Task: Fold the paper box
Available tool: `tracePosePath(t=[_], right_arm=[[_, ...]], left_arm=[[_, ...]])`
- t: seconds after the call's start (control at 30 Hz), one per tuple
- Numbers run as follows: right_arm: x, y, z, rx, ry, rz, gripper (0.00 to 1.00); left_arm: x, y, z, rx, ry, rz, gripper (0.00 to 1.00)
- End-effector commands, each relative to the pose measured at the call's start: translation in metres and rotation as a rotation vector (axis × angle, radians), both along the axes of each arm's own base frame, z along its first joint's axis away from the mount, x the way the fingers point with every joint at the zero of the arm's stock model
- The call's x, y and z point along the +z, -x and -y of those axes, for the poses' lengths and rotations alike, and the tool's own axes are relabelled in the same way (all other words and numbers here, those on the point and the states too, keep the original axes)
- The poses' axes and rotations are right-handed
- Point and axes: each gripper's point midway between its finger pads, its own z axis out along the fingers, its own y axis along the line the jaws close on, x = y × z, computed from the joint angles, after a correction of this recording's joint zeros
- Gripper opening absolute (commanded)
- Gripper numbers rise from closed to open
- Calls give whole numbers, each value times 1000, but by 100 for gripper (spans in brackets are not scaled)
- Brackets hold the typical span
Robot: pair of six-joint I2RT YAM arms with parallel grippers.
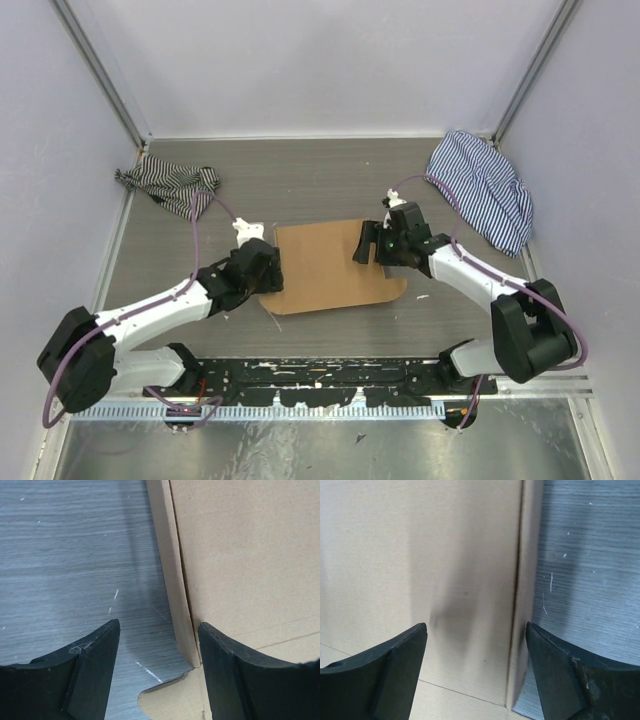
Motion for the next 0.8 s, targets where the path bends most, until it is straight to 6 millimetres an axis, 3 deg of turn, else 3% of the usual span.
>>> tracePosePath(t=[0.0,0.2,0.53,0.77], right_arm=[[12,-17,-13,30,-52,68,84],[9,-33,-15,7,-33,72,81],[10,-67,-27,-36,-52,83,77],[12,-95,-37,-39,-42,84,76]], left_arm=[[9,-16,20,-48,26,32,70],[13,-43,29,-50,0,43,70],[1,-89,50,-66,16,-25,67],[13,-123,59,-73,39,-22,66]])
